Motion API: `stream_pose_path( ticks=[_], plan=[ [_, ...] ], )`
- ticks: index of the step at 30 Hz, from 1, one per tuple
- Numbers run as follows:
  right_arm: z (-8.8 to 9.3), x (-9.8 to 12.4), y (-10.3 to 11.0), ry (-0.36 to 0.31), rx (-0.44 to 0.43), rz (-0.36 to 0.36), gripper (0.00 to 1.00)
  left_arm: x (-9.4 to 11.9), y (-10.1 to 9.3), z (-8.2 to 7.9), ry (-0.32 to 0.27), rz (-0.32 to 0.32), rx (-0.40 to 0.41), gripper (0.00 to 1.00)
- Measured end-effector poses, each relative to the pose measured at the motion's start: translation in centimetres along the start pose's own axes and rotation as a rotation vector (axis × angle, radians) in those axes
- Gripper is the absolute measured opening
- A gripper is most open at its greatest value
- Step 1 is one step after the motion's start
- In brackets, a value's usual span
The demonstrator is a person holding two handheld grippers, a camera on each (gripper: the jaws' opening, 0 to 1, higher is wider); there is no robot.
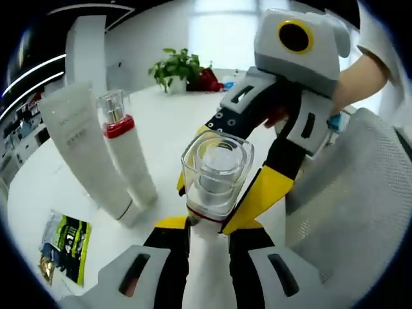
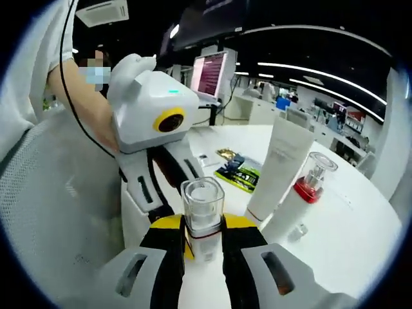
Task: Arrange the skincare products in the storage area until every visible bottle or jar stands upright without overlapping.
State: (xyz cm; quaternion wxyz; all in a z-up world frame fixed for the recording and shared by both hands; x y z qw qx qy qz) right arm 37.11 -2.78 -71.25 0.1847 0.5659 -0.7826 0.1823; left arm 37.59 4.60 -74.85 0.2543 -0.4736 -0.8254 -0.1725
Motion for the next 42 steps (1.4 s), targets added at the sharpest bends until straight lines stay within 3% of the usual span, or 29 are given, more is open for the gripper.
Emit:
stream_pose_path(
  ticks=[10,19,25,30,34,39,42],
  plan=[
    [1.8,0.0,-2.1,0.032,-0.037,0.014,0.21,-2.4,1.2,-0.1,0.016,-0.018,-0.001,0.16],
    [1.3,-1.1,-4.3,0.02,-0.037,0.03,0.21,-4.1,2.6,0.7,0.052,-0.042,-0.004,0.15],
    [1.5,-1.1,-5.5,0.0,-0.044,0.02,0.21,-4.4,3.2,0.5,0.044,-0.058,0.001,0.14],
    [0.3,-0.8,-5.9,-0.162,-0.151,-0.003,0.19,-3.6,3.4,-0.3,0.002,-0.079,0.025,0.2],
    [1.5,-1.2,-6.0,-0.103,-0.122,-0.009,0.19,-3.8,3.9,-0.2,-0.002,-0.094,0.01,0.2],
    [1.2,-1.2,-5.8,-0.213,-0.162,-0.055,0.19,-3.5,4.0,-0.3,0.0,-0.116,-0.038,0.23],
    [1.7,-1.5,-5.9,-0.207,-0.134,-0.1,0.19,-3.4,3.6,-0.5,0.003,-0.123,-0.07,0.23]
  ],
)
Point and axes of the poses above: the point that each gripper's makers call its tool centre point, and the gripper's own axes: x roughly backward along the fingers, y roughly to its left, z roughly out of its underside, the point moved 6 cm from there along x, roughly backward along the fingers, and after that the axes turned 7 degrees about -z, right-handed, at the moved point
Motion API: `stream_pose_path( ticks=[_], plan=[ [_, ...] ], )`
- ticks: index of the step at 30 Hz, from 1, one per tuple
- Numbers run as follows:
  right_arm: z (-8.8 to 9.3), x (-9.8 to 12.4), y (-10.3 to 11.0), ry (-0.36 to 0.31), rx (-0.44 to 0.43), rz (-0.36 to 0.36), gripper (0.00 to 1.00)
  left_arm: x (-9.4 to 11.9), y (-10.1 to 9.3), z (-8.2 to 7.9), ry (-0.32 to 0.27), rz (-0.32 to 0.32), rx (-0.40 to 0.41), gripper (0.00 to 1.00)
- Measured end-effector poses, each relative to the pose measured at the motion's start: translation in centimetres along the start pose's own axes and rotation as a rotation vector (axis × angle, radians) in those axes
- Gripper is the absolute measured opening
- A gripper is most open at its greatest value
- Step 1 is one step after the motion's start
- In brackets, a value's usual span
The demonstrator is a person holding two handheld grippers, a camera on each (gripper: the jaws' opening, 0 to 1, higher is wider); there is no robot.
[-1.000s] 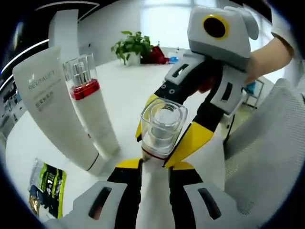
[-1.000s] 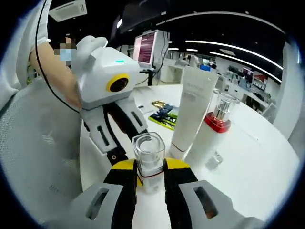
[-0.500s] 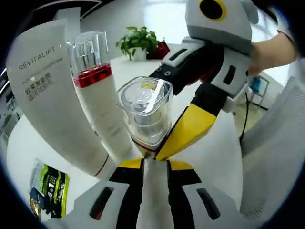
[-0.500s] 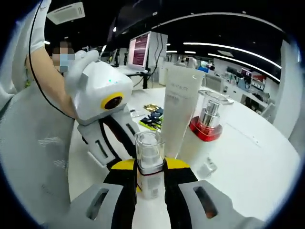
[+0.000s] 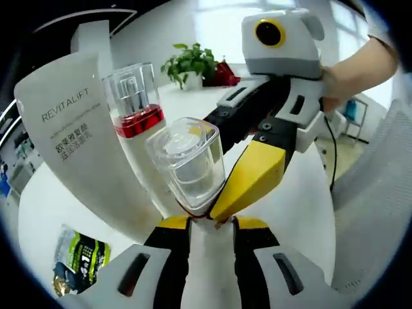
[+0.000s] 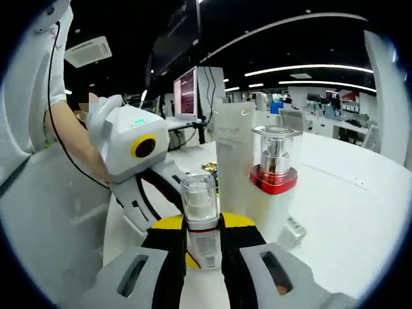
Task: Arrange the skincare products in the storage area until every visible bottle or jar stands upright without overlapping.
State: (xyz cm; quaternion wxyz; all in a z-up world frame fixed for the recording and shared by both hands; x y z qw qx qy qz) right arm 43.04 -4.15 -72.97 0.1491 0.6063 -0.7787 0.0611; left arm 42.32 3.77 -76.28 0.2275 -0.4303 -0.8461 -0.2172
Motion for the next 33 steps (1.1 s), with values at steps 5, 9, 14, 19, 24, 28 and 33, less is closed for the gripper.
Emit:
stream_pose_path(
  ticks=[5,9,14,19,24,28,33],
  plan=[
    [0.8,0.6,-0.6,-0.014,-0.011,-0.043,0.19,-0.3,-0.1,0.3,0.022,-0.007,-0.024,0.23],
    [0.5,0.7,-0.8,0.014,0.024,-0.092,0.19,-0.3,-0.1,0.2,0.021,-0.014,-0.032,0.22],
    [0.0,0.2,-0.7,0.072,0.102,-0.138,0.19,-0.2,-0.1,0.4,0.035,-0.019,-0.03,0.22],
    [-0.2,0.0,-1.1,0.098,0.138,-0.157,0.19,-0.3,0.4,0.9,0.059,-0.027,-0.009,0.19],
    [-0.3,0.2,-1.9,0.109,0.145,-0.156,0.19,-0.6,0.7,0.6,0.047,-0.036,0.003,0.17],
    [-0.4,0.2,-2.1,0.116,0.15,-0.155,0.19,-0.9,0.8,0.6,0.044,-0.039,0.013,0.17],
    [-0.5,-0.1,-2.3,0.108,0.149,-0.151,0.19,-1.0,0.8,0.7,0.052,-0.041,0.013,0.17]
  ],
)
Point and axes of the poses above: the point that each gripper's makers call its tool centre point, and the gripper's own axes: x roughly backward along the fingers, y roughly to its left, z roughly out of its underside, the point moved 6 cm from there along x, roughly backward along the fingers, and after that the axes turned 7 degrees about -z, right-handed, at the moved point
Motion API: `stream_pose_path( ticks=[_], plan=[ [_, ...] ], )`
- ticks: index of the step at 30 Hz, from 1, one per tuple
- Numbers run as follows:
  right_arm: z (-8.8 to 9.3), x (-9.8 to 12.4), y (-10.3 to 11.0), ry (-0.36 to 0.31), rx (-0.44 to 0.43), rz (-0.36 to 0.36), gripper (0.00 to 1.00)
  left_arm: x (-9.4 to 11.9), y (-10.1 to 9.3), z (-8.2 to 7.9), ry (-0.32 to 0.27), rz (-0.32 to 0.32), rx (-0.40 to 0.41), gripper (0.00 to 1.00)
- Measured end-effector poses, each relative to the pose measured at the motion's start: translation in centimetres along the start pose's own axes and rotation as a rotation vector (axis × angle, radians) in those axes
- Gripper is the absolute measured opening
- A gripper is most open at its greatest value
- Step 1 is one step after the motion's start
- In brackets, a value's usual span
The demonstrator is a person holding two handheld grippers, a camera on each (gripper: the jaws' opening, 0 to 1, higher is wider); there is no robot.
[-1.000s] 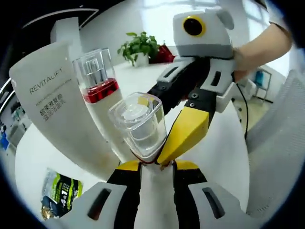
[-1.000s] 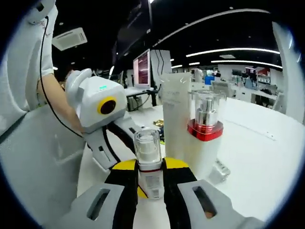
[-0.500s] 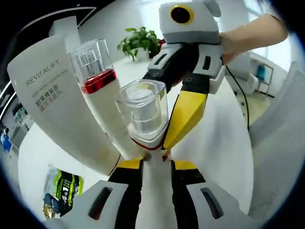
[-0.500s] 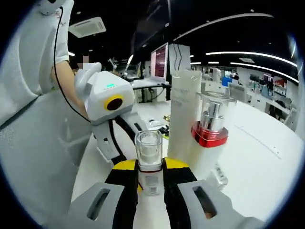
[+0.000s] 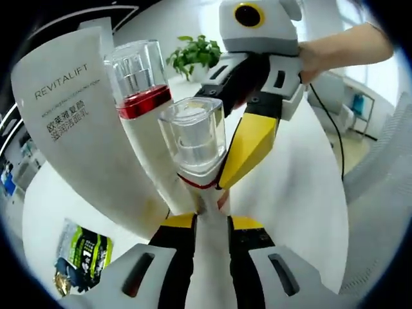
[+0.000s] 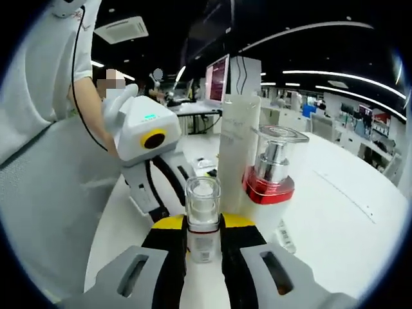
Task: Arrange the skincare products in the storage area until every visible bottle or jar stands upright without overlapping.
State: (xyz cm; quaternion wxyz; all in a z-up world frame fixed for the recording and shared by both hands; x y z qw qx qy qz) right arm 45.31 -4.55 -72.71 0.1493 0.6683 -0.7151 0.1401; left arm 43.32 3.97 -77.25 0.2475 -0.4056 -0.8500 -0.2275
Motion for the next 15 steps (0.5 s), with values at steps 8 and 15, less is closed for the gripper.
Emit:
stream_pose_path(
  ticks=[8,15],
  plan=[
    [0.0,0.1,-0.1,0.005,-0.001,0.0,0.2,-0.2,0.1,0.0,-0.003,0.0,0.0,0.17],
    [0.2,0.9,0.1,0.002,-0.021,0.03,0.2,-0.2,0.0,-0.1,-0.002,0.004,-0.007,0.17]
  ],
)
Point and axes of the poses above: the point that each gripper's makers call its tool centre point, and the gripper's own axes: x roughly backward along the fingers, y roughly to its left, z roughly out of its underside, the point moved 6 cm from there along x, roughly backward along the fingers, and after that the axes turned 7 degrees about -z, right-handed, at the moved point
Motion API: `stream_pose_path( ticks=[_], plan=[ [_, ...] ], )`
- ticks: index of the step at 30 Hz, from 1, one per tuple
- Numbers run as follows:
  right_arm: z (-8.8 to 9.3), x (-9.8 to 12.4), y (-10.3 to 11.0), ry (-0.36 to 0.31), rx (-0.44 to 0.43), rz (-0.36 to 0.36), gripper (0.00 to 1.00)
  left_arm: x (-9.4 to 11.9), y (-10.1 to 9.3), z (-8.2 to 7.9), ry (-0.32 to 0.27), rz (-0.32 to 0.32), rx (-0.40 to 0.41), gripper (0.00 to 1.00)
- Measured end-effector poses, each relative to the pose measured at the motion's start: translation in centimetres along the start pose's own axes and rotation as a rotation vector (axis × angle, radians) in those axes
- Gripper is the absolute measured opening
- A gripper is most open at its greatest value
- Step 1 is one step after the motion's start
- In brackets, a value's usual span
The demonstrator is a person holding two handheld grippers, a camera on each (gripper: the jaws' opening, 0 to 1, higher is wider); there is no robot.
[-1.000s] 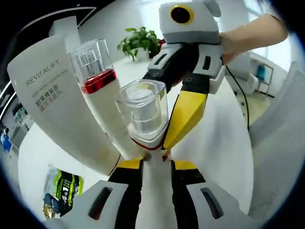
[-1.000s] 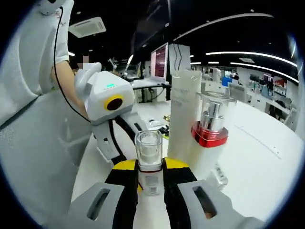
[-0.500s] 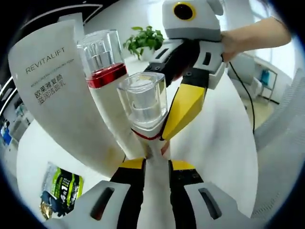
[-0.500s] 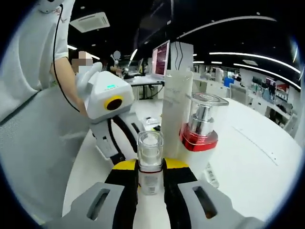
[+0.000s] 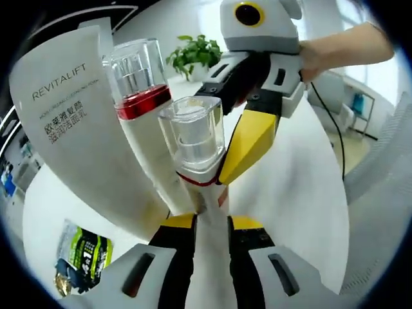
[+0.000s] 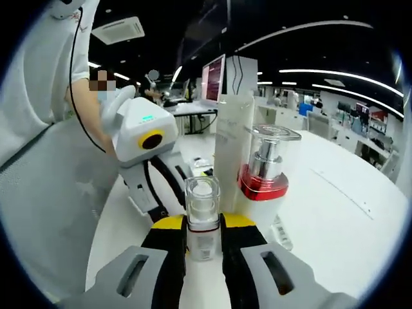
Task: Arrange the skincare products in the storage area until every visible bottle or jar stands upright without overlapping.
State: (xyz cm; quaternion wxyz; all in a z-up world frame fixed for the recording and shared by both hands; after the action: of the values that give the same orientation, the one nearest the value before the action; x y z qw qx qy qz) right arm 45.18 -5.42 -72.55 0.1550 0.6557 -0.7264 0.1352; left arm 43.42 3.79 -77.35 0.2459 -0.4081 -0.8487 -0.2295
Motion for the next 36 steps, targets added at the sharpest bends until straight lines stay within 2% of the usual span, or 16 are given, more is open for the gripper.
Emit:
stream_pose_path(
  ticks=[5,8,14,22,26,33,35,36],
  plan=[
    [0.1,0.6,0.1,0.008,-0.016,0.023,0.22,0.1,0.1,0.0,0.003,0.0,0.001,0.17],
    [0.0,1.1,0.1,-0.004,-0.038,0.062,0.21,0.4,0.1,-0.1,0.009,0.003,0.007,0.19],
    [0.1,1.7,1.3,-0.001,-0.098,0.121,0.26,1.5,0.2,-0.2,0.011,0.01,0.015,0.21],
    [-0.7,3.0,2.4,-0.009,-0.13,0.205,0.33,3.5,0.6,-0.7,0.003,-0.007,0.027,0.23],
    [-1.1,3.3,3.0,0.005,-0.147,0.249,0.38,5.0,0.9,-0.7,-0.005,-0.028,0.057,0.25],
    [-2.0,3.3,4.9,0.0,-0.17,0.287,0.48,7.3,2.3,0.4,-0.013,-0.078,0.113,0.3],
    [-2.3,3.4,5.3,0.001,-0.181,0.306,0.52,8.1,2.8,0.8,-0.039,-0.059,0.161,0.35],
    [-2.4,3.6,5.4,0.004,-0.221,0.339,0.56,8.5,2.7,0.7,-0.063,-0.04,0.19,0.4]
  ],
)
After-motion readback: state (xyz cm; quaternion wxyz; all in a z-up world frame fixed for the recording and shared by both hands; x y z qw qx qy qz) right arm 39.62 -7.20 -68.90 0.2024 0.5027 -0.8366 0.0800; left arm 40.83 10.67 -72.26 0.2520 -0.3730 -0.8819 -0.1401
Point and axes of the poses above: the point that each gripper's makers call its tool centre point, and the gripper's own axes: x roughly backward along the fingers, y roughly to its left, z roughly out of its underside, the point moved 6 cm from there along x, roughly backward along the fingers, and after that the axes turned 7 degrees about -z, right-handed, at the moved point
